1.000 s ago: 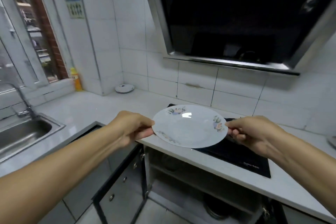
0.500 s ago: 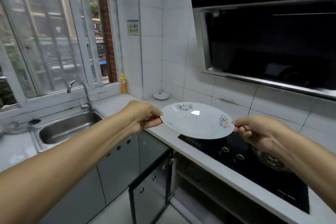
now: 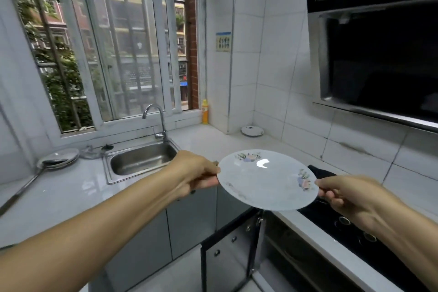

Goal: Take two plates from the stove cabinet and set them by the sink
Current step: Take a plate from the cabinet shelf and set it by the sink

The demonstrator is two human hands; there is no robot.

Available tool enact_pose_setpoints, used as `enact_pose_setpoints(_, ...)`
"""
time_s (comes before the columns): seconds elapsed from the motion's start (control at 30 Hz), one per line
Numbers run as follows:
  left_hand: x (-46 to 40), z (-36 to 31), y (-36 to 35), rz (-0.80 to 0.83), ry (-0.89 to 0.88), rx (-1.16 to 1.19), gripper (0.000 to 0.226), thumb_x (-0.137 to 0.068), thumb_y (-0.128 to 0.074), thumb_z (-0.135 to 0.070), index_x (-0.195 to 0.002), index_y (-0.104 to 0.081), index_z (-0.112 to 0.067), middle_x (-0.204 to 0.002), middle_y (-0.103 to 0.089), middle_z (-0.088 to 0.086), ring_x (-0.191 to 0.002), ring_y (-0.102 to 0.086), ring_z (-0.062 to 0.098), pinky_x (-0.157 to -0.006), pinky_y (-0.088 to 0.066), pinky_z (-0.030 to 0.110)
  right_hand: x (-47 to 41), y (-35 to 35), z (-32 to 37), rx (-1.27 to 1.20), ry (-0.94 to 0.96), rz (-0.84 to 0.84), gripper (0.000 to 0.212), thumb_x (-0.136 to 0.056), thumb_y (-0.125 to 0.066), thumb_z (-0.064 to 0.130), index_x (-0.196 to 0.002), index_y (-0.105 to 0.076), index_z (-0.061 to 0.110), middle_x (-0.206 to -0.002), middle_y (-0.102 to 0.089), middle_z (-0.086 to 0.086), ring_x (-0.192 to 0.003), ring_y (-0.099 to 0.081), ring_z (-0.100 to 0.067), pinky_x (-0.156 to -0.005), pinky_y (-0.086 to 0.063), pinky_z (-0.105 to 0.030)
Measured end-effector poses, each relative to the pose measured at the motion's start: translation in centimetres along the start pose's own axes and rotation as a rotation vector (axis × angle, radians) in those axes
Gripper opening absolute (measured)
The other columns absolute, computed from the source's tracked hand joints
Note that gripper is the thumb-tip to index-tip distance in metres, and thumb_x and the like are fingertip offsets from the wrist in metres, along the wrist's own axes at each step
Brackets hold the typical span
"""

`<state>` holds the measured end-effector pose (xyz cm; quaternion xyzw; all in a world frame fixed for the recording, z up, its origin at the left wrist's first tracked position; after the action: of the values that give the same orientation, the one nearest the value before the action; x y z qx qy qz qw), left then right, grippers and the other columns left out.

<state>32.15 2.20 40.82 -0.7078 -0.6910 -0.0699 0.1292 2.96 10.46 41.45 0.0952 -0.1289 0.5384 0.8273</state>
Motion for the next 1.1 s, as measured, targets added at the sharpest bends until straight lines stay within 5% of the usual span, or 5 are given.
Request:
enact_pose_setpoints(0.43,-1.3,2.6,11.6,-0.214,-0.017,0.037,0.013,-0.072,-0.067,0.016,-0.085,-0.065,0.02,-0.058,-0.072,0.015,-0.054,-0.072,0.025,-0.048,-0.06,0.032,-3.1,-12.9,-2.7,0.109,-0.05,0.177,0.017,-0.081,-0.06,-0.009,-0.093,-0.063,-0.021,-0.063,-0.057,-0.018,-0.048,-0.041,-0.013,-0.029,-0.035,-0.012)
enact_pose_setpoints(0.67,-4.3,2.3,19.3,-0.287,-0.044,0.043,0.019,-0.073,-0.067,0.013,-0.091,-0.065,0.019,-0.064,-0.073,0.014,-0.056,-0.073,0.027,-0.084,-0.054,0.054,-6.4,-22.3,-3.7,0.131,-0.023,0.246,0.01,-0.08,-0.061,-0.007,-0.071,-0.064,-0.011,-0.042,-0.059,-0.008,-0.047,-0.04,-0.013,-0.029,-0.034,-0.012)
enact_pose_setpoints(0.77,-6.0,2.8,22.3,-0.335,-0.018,0.057,0.013,-0.073,-0.069,0.013,-0.086,-0.067,0.017,-0.077,-0.072,0.02,-0.055,-0.073,0.024,-0.051,-0.061,0.034,-8.2,-25.8,-4.4,0.14,-0.009,0.273,0.009,-0.075,-0.065,-0.006,-0.067,-0.066,-0.009,-0.045,-0.061,-0.008,-0.045,-0.043,-0.013,-0.03,-0.037,-0.014)
enact_pose_setpoints(0.83,-7.0,3.2,23.9,-0.372,0.011,0.072,0.008,-0.074,-0.069,0.012,-0.082,-0.068,0.014,-0.08,-0.071,0.024,-0.05,-0.071,0.021,-0.035,-0.048,0.018,-9.6,-28.0,-4.7,0.16,0.003,0.295,0.009,-0.075,-0.066,-0.004,-0.068,-0.068,-0.009,-0.046,-0.062,-0.008,-0.045,-0.044,-0.014,-0.032,-0.038,-0.015)
enact_pose_setpoints(1.1,-11.9,4.8,28.6,-0.538,0.045,0.109,0.006,-0.074,-0.07,0.011,-0.08,-0.069,0.014,-0.085,-0.074,0.025,-0.068,-0.075,0.031,-0.058,-0.06,0.032,-16.8,-36.8,-5.3,0.272,0.037,0.47,0.009,-0.076,-0.068,-0.002,-0.073,-0.072,-0.009,-0.051,-0.064,-0.009,-0.043,-0.045,-0.013,-0.031,-0.036,-0.018)
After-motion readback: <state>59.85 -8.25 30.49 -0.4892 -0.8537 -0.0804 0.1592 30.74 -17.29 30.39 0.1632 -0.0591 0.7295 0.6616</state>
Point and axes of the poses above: each hand's wrist, its own x-axis away from the middle knuckle, its own y-axis out of the back of the hand, z = x × y, the point moved 3 cm from there along -x, towards the middle knuckle
